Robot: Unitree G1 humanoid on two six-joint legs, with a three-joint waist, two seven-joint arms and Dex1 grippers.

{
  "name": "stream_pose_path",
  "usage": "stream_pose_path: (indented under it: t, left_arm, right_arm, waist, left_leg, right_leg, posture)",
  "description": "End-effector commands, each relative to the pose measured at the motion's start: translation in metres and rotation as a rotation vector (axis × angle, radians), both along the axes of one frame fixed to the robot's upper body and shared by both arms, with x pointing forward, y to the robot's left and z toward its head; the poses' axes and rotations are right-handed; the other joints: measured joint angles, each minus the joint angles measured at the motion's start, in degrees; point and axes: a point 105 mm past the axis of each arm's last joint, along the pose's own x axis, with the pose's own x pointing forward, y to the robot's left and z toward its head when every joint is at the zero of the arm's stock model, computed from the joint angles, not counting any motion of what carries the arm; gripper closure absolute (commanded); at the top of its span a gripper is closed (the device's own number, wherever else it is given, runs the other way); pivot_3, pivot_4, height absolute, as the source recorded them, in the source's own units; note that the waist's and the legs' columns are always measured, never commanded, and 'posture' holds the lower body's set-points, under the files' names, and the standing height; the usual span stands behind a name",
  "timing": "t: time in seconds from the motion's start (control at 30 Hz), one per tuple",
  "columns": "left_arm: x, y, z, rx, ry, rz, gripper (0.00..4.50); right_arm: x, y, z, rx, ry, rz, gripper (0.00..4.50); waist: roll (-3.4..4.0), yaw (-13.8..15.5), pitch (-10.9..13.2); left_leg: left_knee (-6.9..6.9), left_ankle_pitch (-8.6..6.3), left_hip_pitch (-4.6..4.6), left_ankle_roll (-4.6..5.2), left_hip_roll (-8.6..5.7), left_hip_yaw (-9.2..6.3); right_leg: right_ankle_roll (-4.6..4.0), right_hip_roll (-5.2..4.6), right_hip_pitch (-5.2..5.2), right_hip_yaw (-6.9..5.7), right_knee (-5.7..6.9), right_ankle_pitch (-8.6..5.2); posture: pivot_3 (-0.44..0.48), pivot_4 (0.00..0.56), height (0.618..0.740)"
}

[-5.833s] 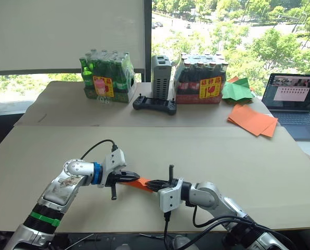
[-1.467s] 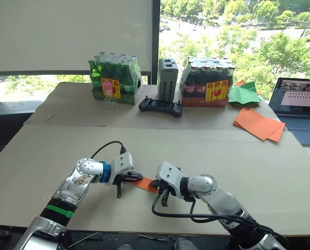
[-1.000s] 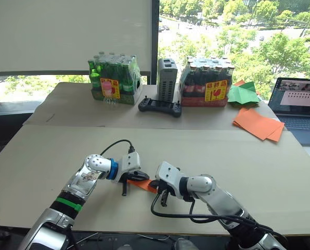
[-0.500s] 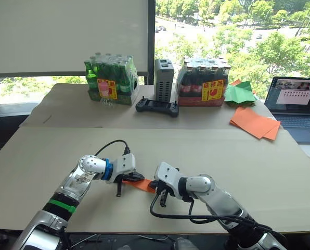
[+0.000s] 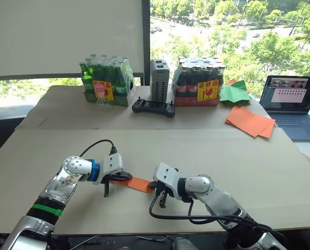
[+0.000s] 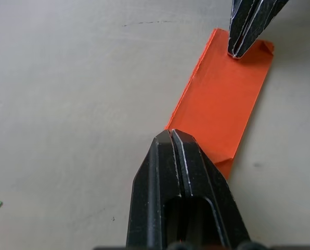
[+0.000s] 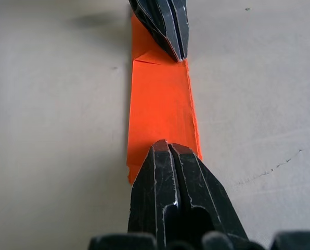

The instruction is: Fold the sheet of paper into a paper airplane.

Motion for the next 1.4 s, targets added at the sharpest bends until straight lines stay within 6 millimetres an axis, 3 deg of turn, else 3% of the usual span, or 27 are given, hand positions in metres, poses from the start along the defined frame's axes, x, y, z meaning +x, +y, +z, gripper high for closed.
stream_pose_path:
  t: [0.03, 0.27, 0.5, 0.63, 0.7, 0.93, 1.17, 1.33, 1.4]
  left_arm:
    - [-0.007, 0.029, -0.031, 0.091, 0.106, 0.106, 4.5]
    - [-0.004, 0.026, -0.025, 0.053, 0.083, 0.123, 4.5]
    - [0.001, 0.029, 0.019, -0.123, 0.022, 0.233, 4.5]
    - [-0.008, 0.024, 0.051, -0.25, 0.019, 0.269, 4.5]
    - [-0.017, 0.021, 0.06, -0.304, 0.04, 0.275, 4.5]
    - [-0.049, 0.026, 0.053, -0.337, 0.125, 0.319, 4.5]
    - [-0.053, 0.021, 0.056, -0.383, 0.124, 0.335, 4.5]
    - [-0.056, 0.018, 0.057, -0.398, 0.137, 0.323, 2.99]
    - [-0.056, 0.018, 0.058, -0.395, 0.135, 0.321, 2.33]
  right_arm:
    - [-0.002, -0.013, -0.023, -0.083, 0.079, -0.03, 4.49]
    - [-0.001, -0.012, -0.022, -0.088, 0.064, -0.019, 4.49]
    - [-0.005, -0.002, 0.002, -0.021, -0.03, 0.042, 4.49]
    - [-0.008, 0.003, 0.02, 0.037, -0.071, 0.052, 4.49]
    - [-0.006, 0.003, 0.028, 0.055, -0.093, 0.046, 4.49]
    - [-0.001, 0.002, 0.066, 0.162, -0.199, 0.012, 4.49]
    - [-0.021, 0.0, 0.099, 0.267, -0.262, 0.099, 2.29]
    - [-0.049, 0.008, 0.093, 0.282, -0.161, 0.256, 0.52]
    - [-0.052, 0.007, 0.088, 0.279, -0.108, 0.267, 0.52]
  waist:
    - [0.01, 0.1, 0.0]
    - [0.02, 0.1, 0.0]
    - [-0.05, 0.1, 0.1]
    - [-0.2, 0.3, 0.2]
    - [-0.23, 0.4, 0.3]
    - [-0.23, 0.3, 0.5]
    - [-0.36, 1.0, 0.6]
    - [-0.36, 1.3, 0.6]
    - [-0.37, 1.3, 0.6]
  left_leg:
    - [0.0, 0.0, 0.01, 0.0, 0.0, 0.0]
    - [0.0, 0.0, 0.02, 0.0, -0.01, 0.0]
    - [-0.01, 0.0, -0.13, 0.0, 0.02, -0.02]
    - [0.01, 0.03, -1.08, -0.05, 0.0, -0.05]
    - [0.03, 0.04, -1.35, -0.06, -0.01, -0.12]
    - [0.02, 0.03, -1.6, -0.06, -0.07, -0.08]
    - [0.03, 0.09, -1.59, -0.15, -0.06, -0.09]
    - [0.03, 0.09, -1.59, -0.15, -0.06, -0.08]
    - [0.03, 0.09, -1.59, -0.15, -0.06, -0.08]
  right_leg:
    - [0.0, 0.0, 0.01, 0.0, 0.0, 0.0]
    - [0.0, -0.01, 0.03, 0.0, -0.01, -0.01]
    - [0.01, 0.0, -0.11, -0.02, -0.01, -0.01]
    - [0.0, -0.01, -1.12, 0.0, 0.13, 0.02]
    - [-0.43, -0.04, -1.36, -0.06, 0.17, 0.28]
    - [-0.5, -0.15, -1.72, -0.01, 0.23, 0.33]
    - [-0.52, -0.13, -1.7, -0.04, 0.24, 0.34]
    - [-0.53, -0.12, -1.71, -0.04, 0.24, 0.35]
    - [-0.55, -0.12, -1.7, -0.04, 0.24, 0.36]
  posture:
    - [0.0, 0.15, 0.733]
    - [0.0, 0.15, 0.733]
    - [0.0, 0.15, 0.733]
    - [0.0, 0.15, 0.733]
    - [0.0, 0.15, 0.733]
    - [0.0, 0.15, 0.733]
    - [0.0, 0.15, 0.733]
    - [0.0, 0.15, 0.733]
    - [0.0, 0.15, 0.733]
